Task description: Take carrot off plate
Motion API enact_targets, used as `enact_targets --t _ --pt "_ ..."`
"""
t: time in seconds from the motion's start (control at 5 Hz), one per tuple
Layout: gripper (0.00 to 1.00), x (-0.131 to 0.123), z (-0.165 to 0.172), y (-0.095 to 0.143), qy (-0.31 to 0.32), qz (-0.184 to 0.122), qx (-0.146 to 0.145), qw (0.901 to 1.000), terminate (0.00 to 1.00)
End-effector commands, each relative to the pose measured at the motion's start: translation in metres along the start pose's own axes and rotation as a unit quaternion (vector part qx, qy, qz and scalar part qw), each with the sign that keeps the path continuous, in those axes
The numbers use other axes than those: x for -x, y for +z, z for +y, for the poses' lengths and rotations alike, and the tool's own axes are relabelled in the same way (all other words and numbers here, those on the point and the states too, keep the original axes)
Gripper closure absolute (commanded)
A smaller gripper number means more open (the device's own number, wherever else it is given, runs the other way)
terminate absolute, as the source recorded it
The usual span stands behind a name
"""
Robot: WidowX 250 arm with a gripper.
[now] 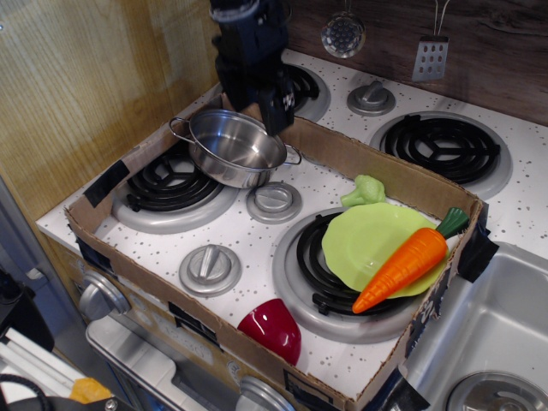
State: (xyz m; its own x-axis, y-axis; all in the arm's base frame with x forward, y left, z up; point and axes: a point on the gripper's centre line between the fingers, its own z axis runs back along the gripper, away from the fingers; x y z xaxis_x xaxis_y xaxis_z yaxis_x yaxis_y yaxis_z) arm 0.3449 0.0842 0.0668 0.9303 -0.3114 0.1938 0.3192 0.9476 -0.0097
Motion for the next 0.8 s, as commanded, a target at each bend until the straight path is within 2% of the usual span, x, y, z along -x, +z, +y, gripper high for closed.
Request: enact_targets --t 0.0,0.2,0.4,0.6 --pt "0.0 -0.009 -0.03 0.051 0.027 -0.039 -0.047 0.9978 0.0" --pt "0.0 -0.011 -0.06 0.064 0.055 -0.031 -0.036 0.9974 0.0" --pt "0.0 -0.017 -0.089 0.061 0.069 -0.039 -0.014 0.9967 0.0" --pt "0.0 -0.018 -0.121 0.052 0.081 -0.04 -0.015 0.9957 0.0"
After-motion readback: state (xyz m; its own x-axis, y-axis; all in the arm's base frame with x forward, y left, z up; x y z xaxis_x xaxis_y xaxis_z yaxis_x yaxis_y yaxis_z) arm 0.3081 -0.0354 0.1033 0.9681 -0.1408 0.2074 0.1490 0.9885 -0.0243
